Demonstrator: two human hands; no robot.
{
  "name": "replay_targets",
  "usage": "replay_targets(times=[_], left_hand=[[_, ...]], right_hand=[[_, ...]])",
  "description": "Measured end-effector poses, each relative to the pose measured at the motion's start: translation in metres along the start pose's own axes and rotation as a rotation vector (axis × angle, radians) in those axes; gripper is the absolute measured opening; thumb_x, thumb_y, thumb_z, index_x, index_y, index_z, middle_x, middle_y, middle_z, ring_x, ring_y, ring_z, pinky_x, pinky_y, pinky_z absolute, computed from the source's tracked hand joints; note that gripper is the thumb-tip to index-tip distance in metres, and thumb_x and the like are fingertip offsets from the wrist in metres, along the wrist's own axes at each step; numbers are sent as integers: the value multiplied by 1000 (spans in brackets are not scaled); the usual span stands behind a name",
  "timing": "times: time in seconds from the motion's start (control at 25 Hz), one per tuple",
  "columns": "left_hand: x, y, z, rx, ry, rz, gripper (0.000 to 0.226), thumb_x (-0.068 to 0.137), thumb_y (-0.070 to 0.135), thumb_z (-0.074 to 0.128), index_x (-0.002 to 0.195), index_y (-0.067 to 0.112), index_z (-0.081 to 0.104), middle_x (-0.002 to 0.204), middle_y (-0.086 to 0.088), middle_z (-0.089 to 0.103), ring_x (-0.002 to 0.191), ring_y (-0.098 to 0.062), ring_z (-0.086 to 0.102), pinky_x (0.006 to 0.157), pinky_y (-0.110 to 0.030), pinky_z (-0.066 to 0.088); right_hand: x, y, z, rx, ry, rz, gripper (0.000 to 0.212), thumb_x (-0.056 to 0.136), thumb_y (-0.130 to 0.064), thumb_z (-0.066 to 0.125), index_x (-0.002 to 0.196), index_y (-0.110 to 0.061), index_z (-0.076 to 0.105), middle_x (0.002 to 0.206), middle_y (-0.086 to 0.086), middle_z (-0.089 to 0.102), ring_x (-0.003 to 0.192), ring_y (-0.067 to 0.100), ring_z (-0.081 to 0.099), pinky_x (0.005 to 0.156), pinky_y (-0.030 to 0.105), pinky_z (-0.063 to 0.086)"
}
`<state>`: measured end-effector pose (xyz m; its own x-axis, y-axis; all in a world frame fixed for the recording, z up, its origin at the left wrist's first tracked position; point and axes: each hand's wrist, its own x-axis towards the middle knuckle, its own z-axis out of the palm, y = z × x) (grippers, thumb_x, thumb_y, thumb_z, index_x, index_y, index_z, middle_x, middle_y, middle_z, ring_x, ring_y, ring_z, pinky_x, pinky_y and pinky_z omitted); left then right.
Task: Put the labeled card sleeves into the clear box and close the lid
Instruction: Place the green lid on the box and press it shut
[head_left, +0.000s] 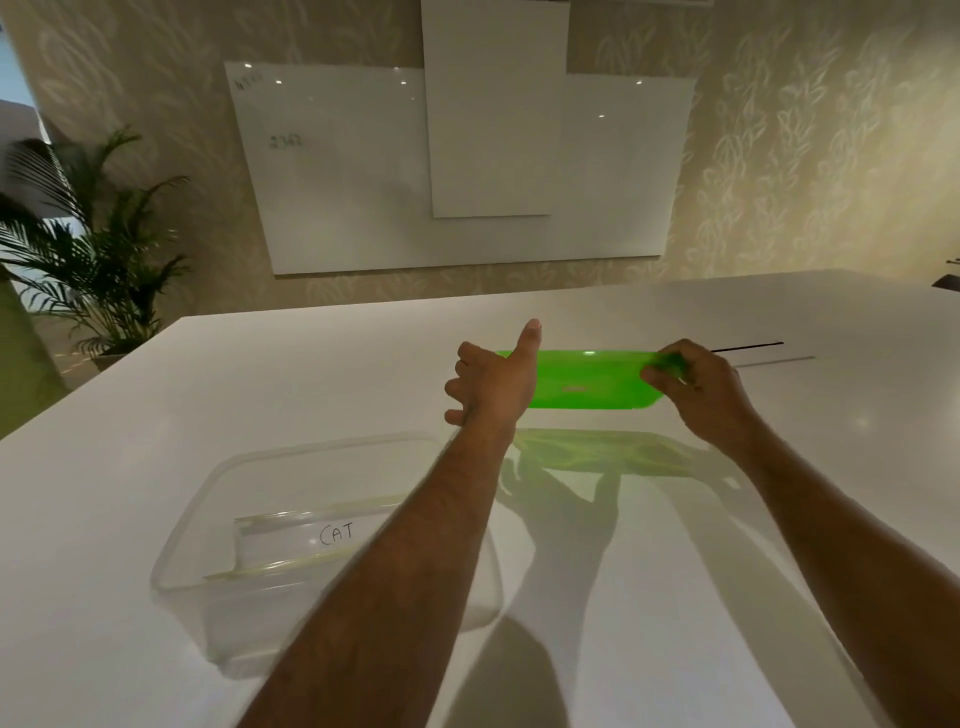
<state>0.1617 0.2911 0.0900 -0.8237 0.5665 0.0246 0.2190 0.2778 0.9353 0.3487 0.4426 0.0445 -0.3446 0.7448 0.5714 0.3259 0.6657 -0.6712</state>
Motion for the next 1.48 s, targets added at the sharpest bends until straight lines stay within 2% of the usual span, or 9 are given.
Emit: replay_targets(times=[0.2,0.32,0.48,0.56,0.68,0.92,1.16,1.32,1.48], left_hand=[[13,5,-39,-143,-3,100,83,83,61,61,145,13,32,144,-11,45,134,-34,38,111,-52,31],[18,1,-64,-251,4,161,70,86,39,69,143,11,40,134,-9,55,124,-29,52,106,-43,43],[25,-7,-96,-295,6,263,30,85,22,69,114,15,65,103,-7,70,89,-29,69,70,-41,59],[26,-15,-114,-280,-33,275,29,88,24,67,117,20,63,91,-4,68,61,-19,66,46,-27,50],[27,-33,-139,-213,-70,265,22,93,31,62,115,29,58,80,-3,69,35,-11,52,37,-21,41],[29,-72,-180,-238,2,162,27,94,31,62,118,21,61,75,-2,64,34,-10,46,40,-21,37],[32,-104,-220,-273,8,65,24,92,31,66,114,21,64,71,-2,63,30,-8,42,42,-21,37],[33,-115,-245,-406,-50,-107,29,86,32,73,104,13,63,85,-9,69,38,-12,51,39,-19,41],[28,-117,-257,-753,-173,-215,28,82,23,76,102,10,61,76,-11,71,58,-21,67,60,-29,60]], right_hand=[[10,-49,-8,408,44,-37,33,87,-9,70,114,-25,61,79,3,61,60,4,63,59,20,56],[12,-75,-4,530,46,47,35,88,-12,69,119,-26,58,72,4,60,51,9,63,49,26,57],[15,-105,9,619,17,197,40,86,-17,73,122,-16,56,83,7,66,46,10,60,46,26,55],[14,-116,19,650,10,307,43,82,-19,76,120,-9,59,87,9,68,43,12,59,46,26,55],[8,-128,41,638,-56,437,41,81,-20,77,116,-4,62,88,10,70,49,18,62,47,28,58],[-11,-147,90,598,-236,503,39,81,-15,77,115,-5,63,93,12,70,66,23,66,57,33,60],[-28,-166,128,677,-343,584,32,81,-10,75,111,-3,66,89,13,72,59,21,67,55,33,60],[-37,-181,147,864,-308,677,29,83,-3,71,111,3,65,86,14,69,52,19,68,46,26,55],[-42,-202,160,1058,-167,753,13,81,8,69,92,6,62,82,17,64,49,23,68,45,29,56]])
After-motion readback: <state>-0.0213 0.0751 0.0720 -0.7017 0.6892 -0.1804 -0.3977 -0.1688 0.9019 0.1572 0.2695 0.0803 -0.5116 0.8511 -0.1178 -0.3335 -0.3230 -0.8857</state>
